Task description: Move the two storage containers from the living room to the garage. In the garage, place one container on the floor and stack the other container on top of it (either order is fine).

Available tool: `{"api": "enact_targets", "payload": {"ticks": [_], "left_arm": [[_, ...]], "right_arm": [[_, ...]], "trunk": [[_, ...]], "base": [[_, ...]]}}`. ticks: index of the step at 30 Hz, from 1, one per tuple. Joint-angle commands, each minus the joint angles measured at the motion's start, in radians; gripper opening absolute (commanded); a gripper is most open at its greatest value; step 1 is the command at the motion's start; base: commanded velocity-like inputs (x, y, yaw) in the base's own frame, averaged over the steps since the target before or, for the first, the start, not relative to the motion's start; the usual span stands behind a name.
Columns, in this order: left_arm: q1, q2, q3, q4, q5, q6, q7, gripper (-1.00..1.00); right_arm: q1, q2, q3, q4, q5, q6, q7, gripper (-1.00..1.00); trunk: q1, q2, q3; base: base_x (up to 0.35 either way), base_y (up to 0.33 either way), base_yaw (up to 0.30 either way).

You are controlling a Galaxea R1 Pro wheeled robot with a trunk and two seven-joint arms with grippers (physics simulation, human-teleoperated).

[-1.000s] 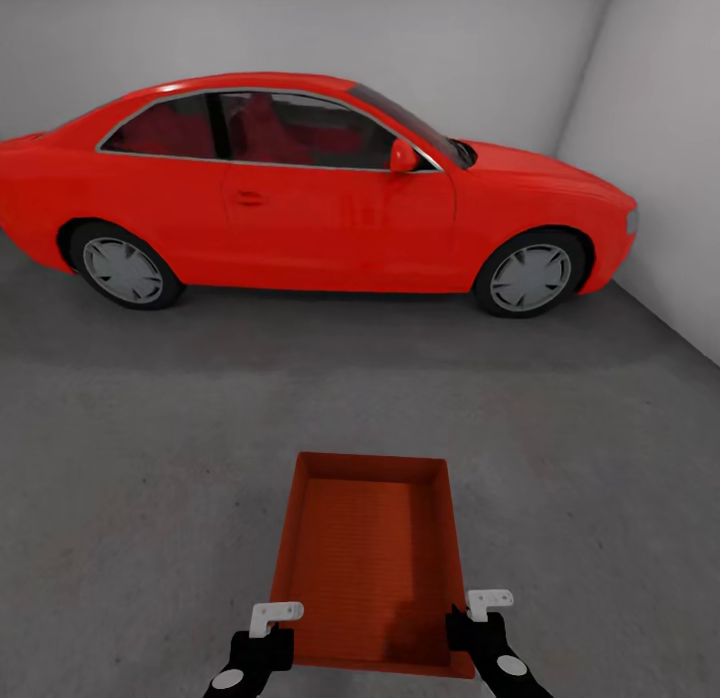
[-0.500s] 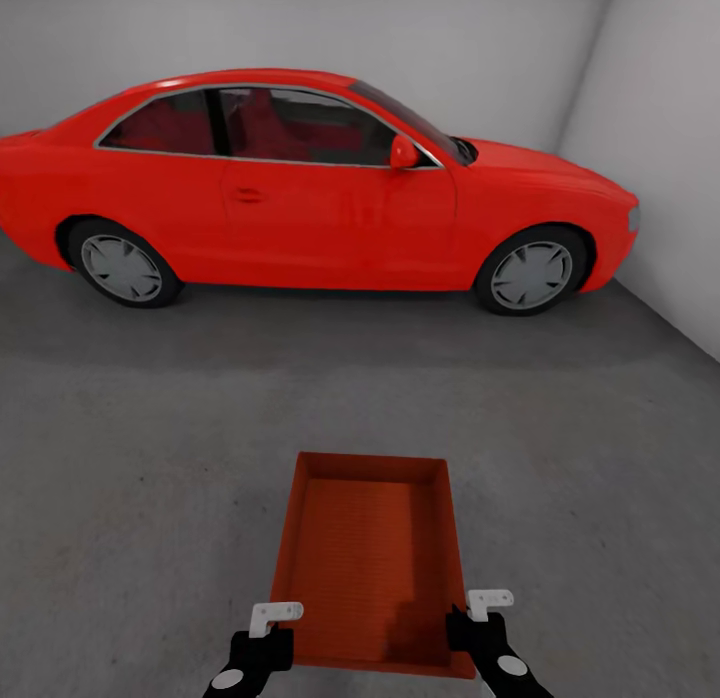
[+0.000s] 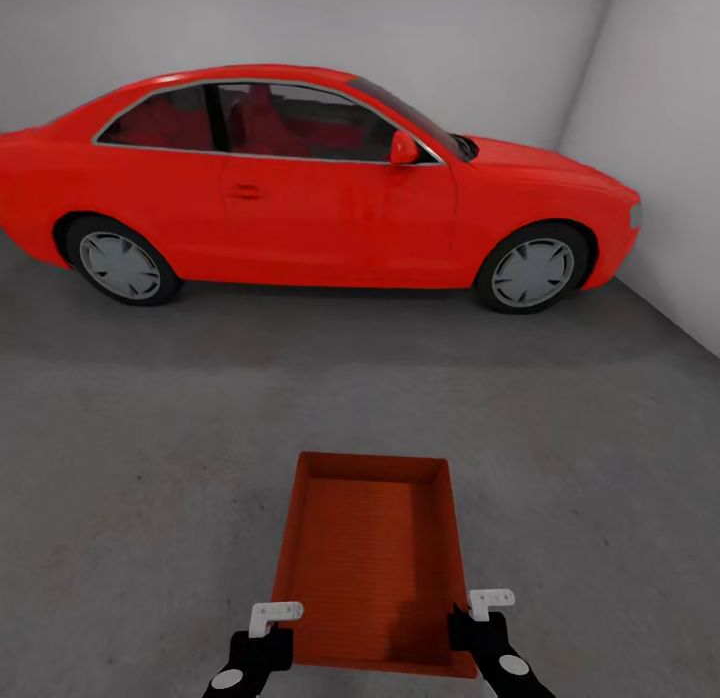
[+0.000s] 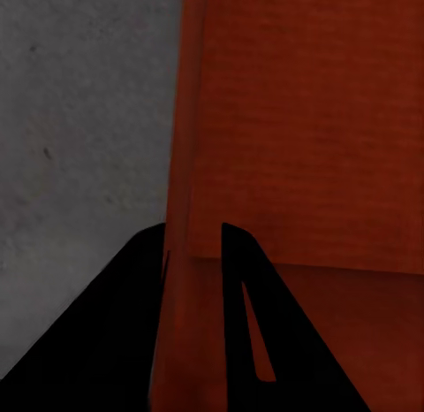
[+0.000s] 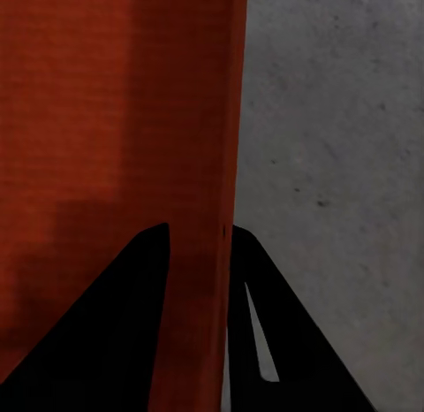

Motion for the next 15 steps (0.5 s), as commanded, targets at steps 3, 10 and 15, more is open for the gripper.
{"api": "enact_targets", "payload": {"ticks": [3,10,15], "left_arm": [[0.000,-0.024,-0.009,0.001,0.003,0.006,-0.005,-1.00],[0.000,-0.024,-0.009,0.001,0.003,0.006,-0.005,-1.00],[0.000,-0.024,-0.010,0.001,0.003,0.006,-0.005,-1.00]], "right_arm": [[-0.001,0.039,0.003,-0.012,-0.008,-0.005,0.004,-1.00],[-0.001,0.039,0.003,-0.012,-0.008,-0.006,0.003,-1.00],[-0.001,0.039,0.003,-0.012,-0.008,-0.005,0.002,-1.00]], "trunk": [[0.012,-0.022,-0.010],[0.038,-0.071,-0.032],[0.058,-0.106,-0.048]], "base": [[0.000,0.000,0.000],[0.000,0.000,0.000],[0.000,0.000,0.000]]}}
